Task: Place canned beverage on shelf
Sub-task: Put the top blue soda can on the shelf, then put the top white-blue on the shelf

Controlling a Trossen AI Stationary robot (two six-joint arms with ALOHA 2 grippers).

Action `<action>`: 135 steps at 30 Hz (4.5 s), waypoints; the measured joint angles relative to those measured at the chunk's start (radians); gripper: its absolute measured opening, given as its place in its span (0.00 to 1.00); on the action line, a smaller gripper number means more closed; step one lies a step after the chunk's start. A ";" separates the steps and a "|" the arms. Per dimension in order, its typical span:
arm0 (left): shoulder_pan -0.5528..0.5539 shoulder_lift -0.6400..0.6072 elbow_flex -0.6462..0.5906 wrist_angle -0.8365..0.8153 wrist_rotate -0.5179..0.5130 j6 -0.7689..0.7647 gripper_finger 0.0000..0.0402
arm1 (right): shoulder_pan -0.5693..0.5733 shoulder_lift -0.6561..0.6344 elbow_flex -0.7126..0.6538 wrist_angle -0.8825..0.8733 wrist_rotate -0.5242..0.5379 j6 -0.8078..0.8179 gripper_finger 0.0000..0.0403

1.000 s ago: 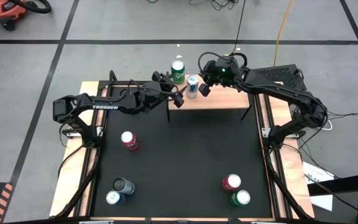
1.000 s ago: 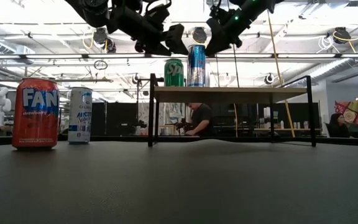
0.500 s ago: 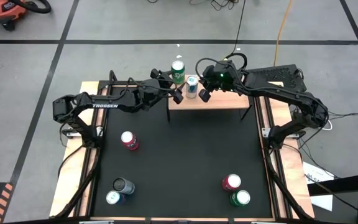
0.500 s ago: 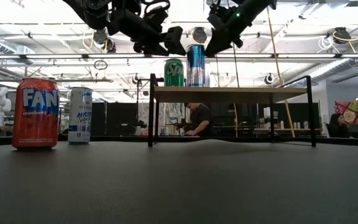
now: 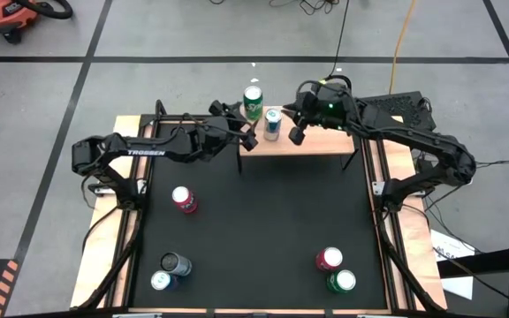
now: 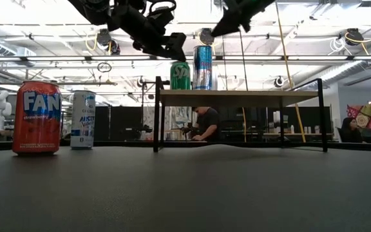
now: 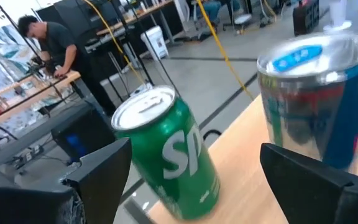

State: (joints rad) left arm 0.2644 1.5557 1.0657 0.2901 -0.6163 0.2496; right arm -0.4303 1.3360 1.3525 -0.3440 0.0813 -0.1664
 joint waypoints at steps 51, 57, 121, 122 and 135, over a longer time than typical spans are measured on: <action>-0.183 -0.004 0.000 -0.133 -0.242 -0.033 0.89 | -0.155 0.143 0.000 0.134 -0.131 -0.096 0.11; -0.206 -0.026 0.000 -0.206 -0.298 -0.034 0.89 | -0.193 0.168 0.001 0.169 -0.159 -0.089 0.11; -0.553 -0.589 -0.271 -1.090 -0.194 -0.830 0.89 | 0.130 -0.415 -0.679 0.473 -0.353 0.249 0.44; -0.570 -0.588 -0.268 -1.099 -0.173 -0.841 0.89 | 0.155 -0.428 -0.717 0.512 -0.331 0.263 0.44; -0.613 -0.569 -0.256 -1.110 -0.078 -0.846 0.89 | 0.394 -0.400 -0.851 0.617 -0.092 0.360 0.44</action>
State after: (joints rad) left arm -0.3489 0.9863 0.8097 -0.8199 -0.6944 -0.5968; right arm -0.0366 0.9358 0.5018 0.2731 -0.0107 0.1934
